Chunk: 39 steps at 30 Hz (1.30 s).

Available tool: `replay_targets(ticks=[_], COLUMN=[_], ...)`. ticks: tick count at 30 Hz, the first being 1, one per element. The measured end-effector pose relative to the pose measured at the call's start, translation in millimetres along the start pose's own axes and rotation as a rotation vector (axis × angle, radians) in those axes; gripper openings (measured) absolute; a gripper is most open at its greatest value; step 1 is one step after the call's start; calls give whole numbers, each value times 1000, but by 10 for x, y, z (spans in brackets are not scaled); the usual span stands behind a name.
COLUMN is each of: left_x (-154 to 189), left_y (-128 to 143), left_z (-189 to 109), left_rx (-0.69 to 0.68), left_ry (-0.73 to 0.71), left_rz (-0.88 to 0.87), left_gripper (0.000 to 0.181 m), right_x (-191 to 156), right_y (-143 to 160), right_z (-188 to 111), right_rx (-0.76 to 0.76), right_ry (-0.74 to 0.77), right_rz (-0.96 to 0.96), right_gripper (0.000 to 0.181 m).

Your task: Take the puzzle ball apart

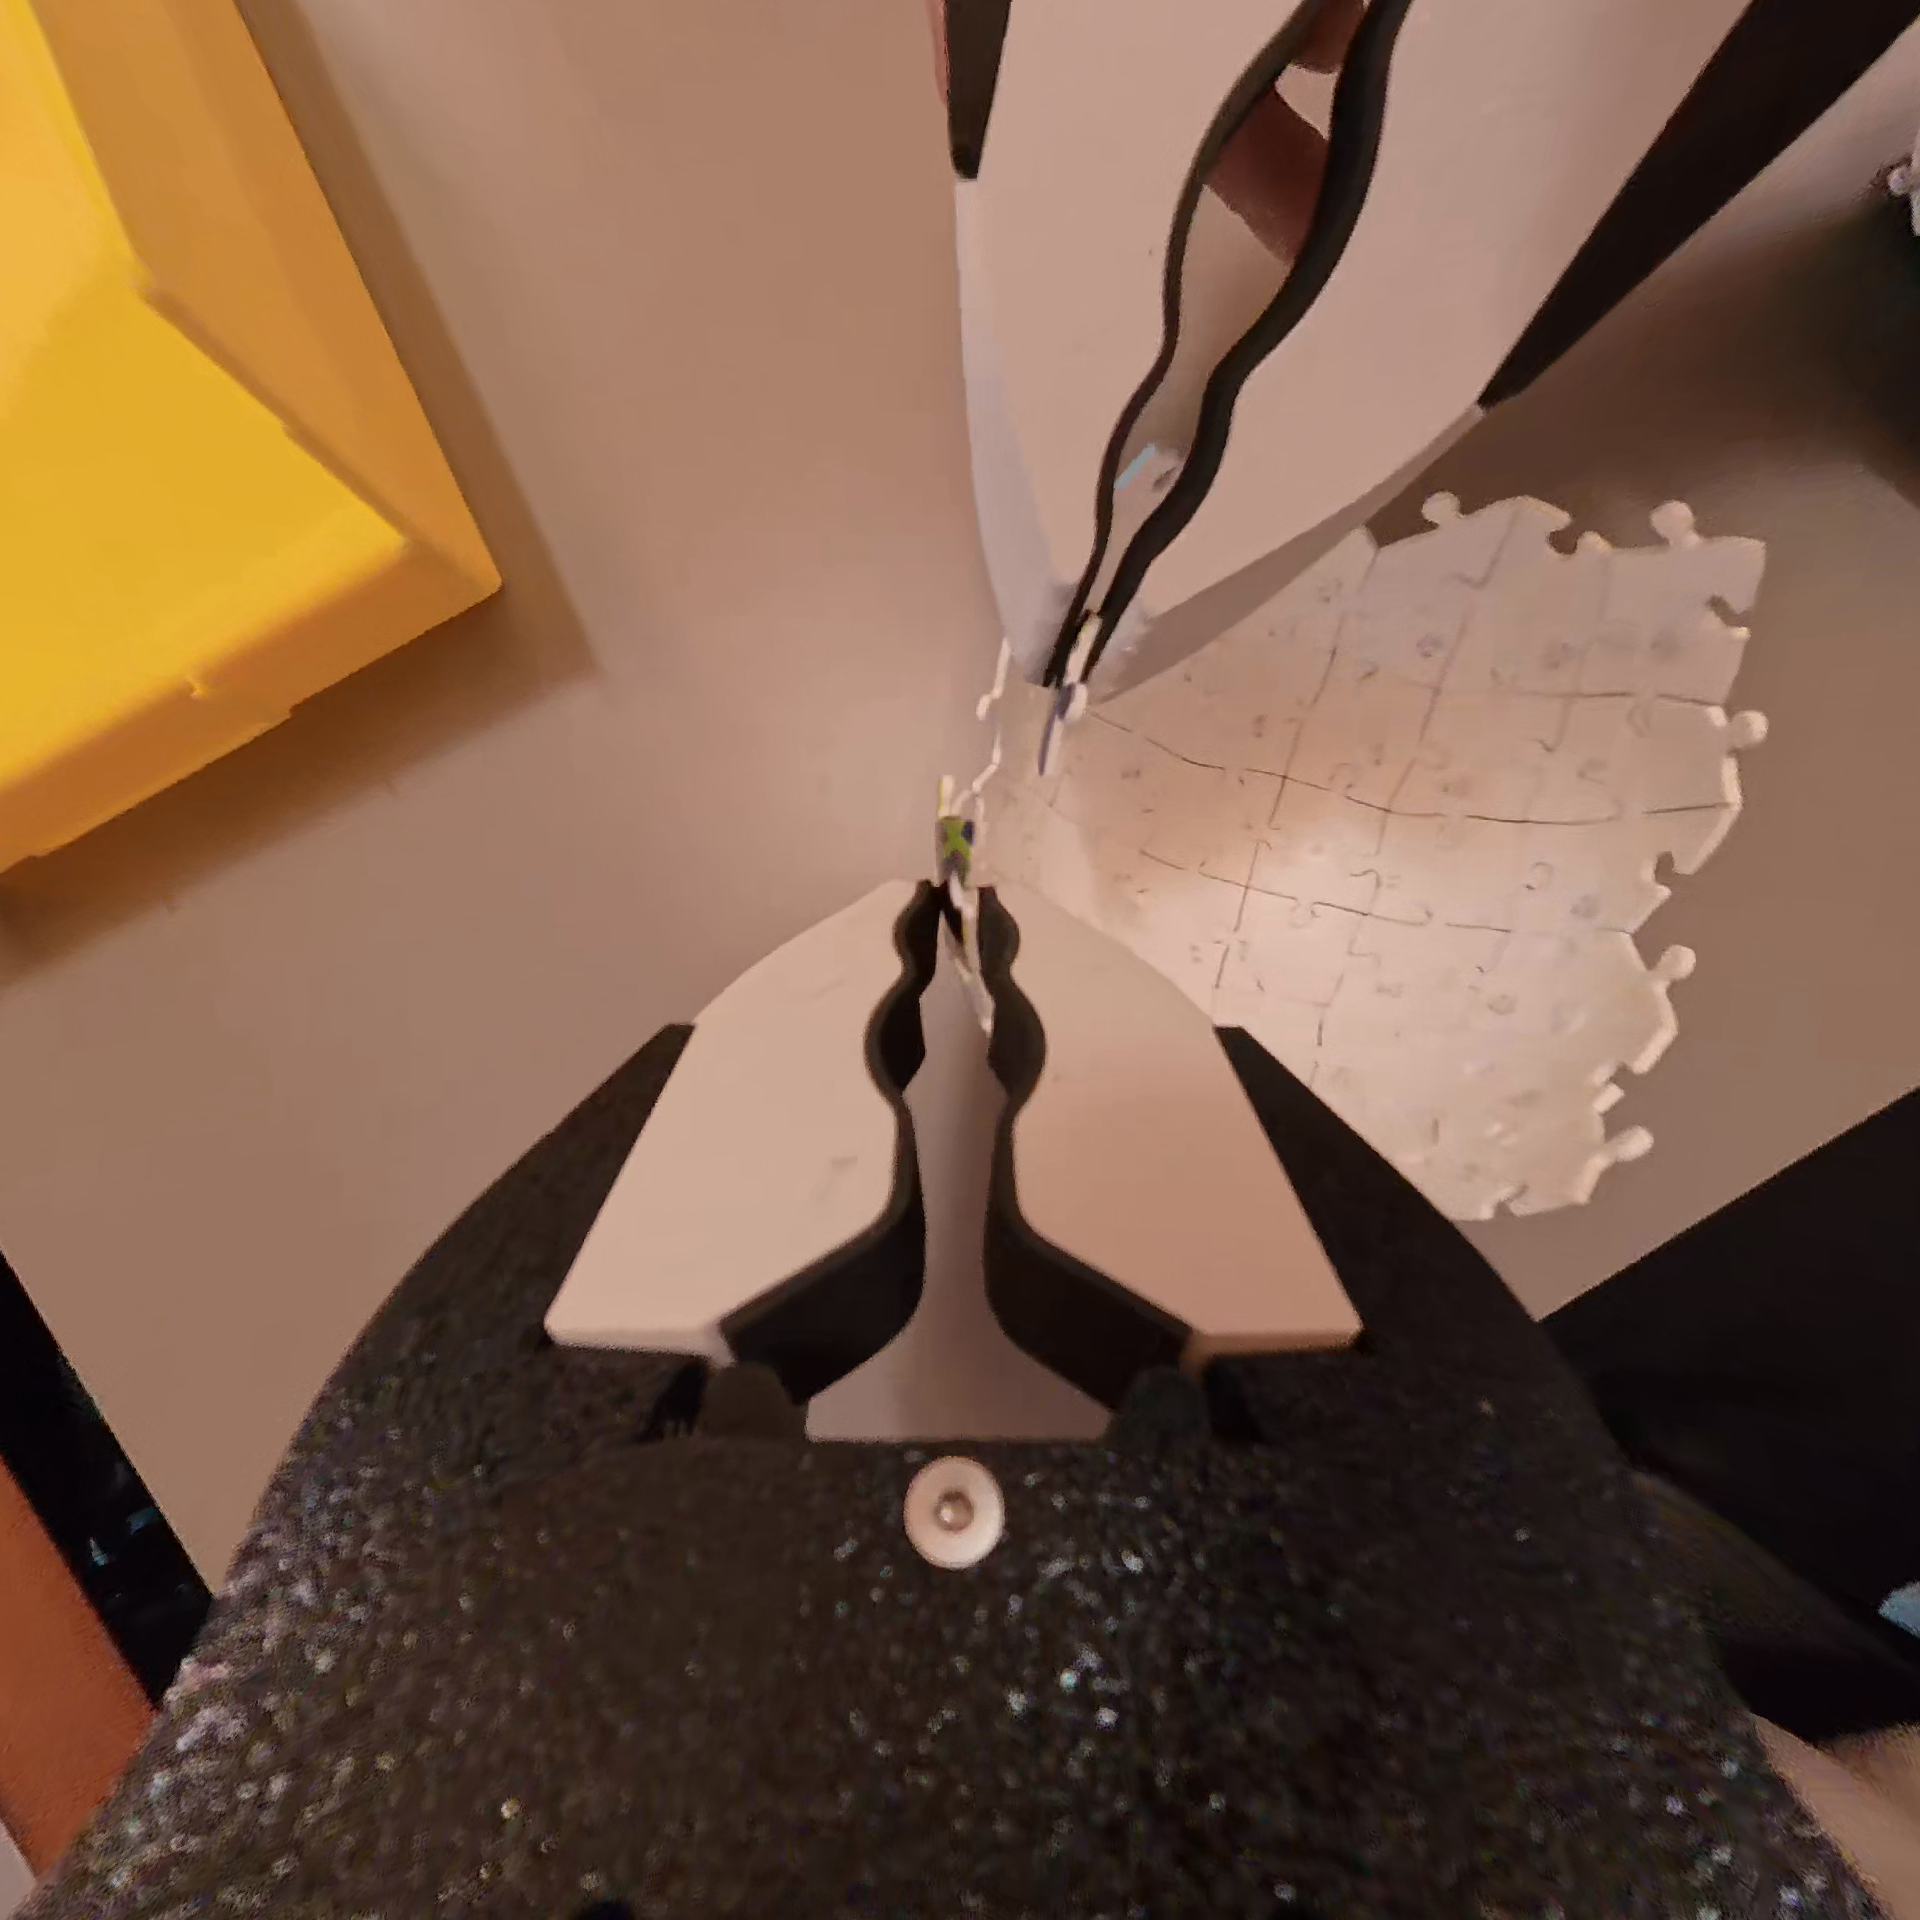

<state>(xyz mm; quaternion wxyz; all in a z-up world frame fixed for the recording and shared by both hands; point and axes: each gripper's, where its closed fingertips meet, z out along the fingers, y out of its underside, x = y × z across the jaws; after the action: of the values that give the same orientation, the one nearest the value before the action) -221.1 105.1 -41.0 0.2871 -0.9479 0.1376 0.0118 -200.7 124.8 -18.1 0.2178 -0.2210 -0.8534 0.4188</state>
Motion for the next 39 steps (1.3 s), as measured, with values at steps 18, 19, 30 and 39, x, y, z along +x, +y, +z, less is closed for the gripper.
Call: replay_targets(ticks=[18, 19, 30, 39], left_x=[-74, -78, -115, -130], left_y=[18, 17, 29, 49], left_z=[87, 93, 140, 156], left_rx=[93, 103, 140, 157], left_ry=[101, 110, 153, 178], left_rz=[-73, -76, -125, -148], left_gripper=[2, 1, 1, 2], right_x=[155, 156, 229, 260], right_y=[-159, -149, -86, -60], right_z=[97, 107, 201, 237], right_rx=[14, 13, 9, 21], right_ry=[-53, -61, -44, -2], right_rz=[-124, -120, -86, -115], right_gripper=[2, 2, 3, 4])
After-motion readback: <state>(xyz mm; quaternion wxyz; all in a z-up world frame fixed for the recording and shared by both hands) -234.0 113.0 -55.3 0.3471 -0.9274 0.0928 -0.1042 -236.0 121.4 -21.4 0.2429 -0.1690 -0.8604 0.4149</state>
